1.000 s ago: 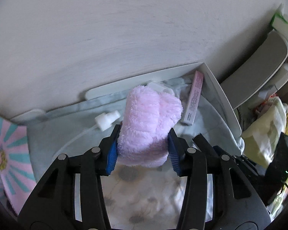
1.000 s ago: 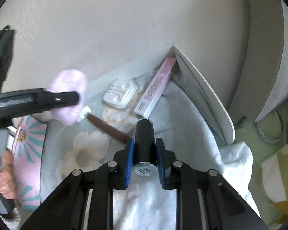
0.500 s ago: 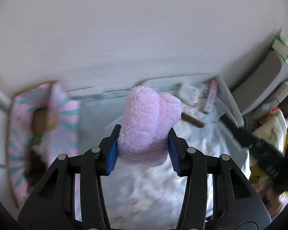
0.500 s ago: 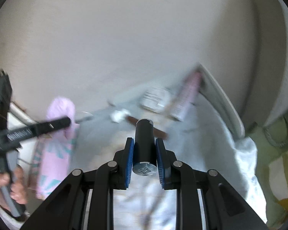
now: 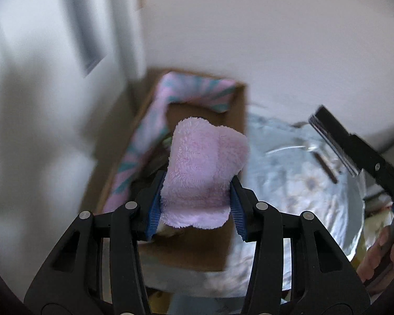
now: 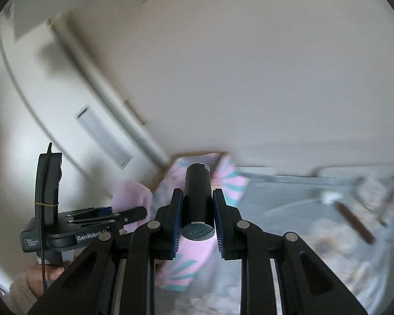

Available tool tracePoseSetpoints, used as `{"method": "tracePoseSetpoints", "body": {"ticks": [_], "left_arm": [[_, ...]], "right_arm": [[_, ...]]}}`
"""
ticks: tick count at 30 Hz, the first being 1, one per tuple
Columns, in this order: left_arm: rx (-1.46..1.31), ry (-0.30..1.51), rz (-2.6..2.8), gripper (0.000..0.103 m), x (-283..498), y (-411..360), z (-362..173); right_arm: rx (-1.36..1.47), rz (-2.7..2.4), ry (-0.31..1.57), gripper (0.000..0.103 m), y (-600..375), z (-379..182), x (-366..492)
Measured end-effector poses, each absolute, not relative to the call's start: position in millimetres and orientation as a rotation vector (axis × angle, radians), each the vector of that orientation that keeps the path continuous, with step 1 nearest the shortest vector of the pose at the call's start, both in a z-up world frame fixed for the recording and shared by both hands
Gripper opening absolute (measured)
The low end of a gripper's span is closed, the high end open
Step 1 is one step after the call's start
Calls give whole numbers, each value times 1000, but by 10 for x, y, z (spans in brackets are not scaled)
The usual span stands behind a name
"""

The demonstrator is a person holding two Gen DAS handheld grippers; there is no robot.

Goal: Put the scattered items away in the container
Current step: 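Carry headband and black tube into the cardboard box and open both tools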

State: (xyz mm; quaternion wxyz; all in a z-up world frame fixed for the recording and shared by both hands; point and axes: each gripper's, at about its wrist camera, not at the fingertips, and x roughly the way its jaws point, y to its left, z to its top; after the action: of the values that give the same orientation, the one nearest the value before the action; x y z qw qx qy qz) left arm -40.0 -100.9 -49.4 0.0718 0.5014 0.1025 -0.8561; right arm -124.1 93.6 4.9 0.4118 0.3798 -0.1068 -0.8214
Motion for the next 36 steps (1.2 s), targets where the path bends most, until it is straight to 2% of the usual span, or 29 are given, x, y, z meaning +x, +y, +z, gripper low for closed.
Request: {"method": "tracePoseSetpoints", "body": {"ticks": [8,21,23,24,25,26,27,28,30,36], "left_arm": [[1572,355,-2491,42,-323,-1384,-869],[1629,444,-2487,42,-469,-1403,-1324],[1629,447,-2491,49,-467,-1394,-1324],[1625,448,-2493,64,-471,-1387,-1326],[1622,444,-2495,83,-476,-1377,-1326],[1610,433,-2503,91,-474,-1363,-1306],[1595,420,-2511,98,-473,-1348,-1289],[1578,405,-2524,99,-466,-1330,-1252],[1576,392,-2535,99,-489,-1308,-1234],[1569,397,-2540,99,-474,-1299,-1138]], "right_arm": [[1063,-1927,-58,21,-212,-350,-1318],[1172,-1921,115,21,-732,-743,-1423],[1179,-1924,135,21,-751,-769,-1422],[1187,-1932,147,21,-756,-778,-1424],[1186,-1955,163,22,-756,-784,-1421],[1182,-1971,168,25,-747,-777,-1418],[1180,-1982,167,37,-731,-766,-1419],[1177,-1988,155,52,-711,-755,-1424],[1156,-2010,114,61,-639,-707,-1434],[1082,-2078,12,63,-323,-525,-1431]]}}
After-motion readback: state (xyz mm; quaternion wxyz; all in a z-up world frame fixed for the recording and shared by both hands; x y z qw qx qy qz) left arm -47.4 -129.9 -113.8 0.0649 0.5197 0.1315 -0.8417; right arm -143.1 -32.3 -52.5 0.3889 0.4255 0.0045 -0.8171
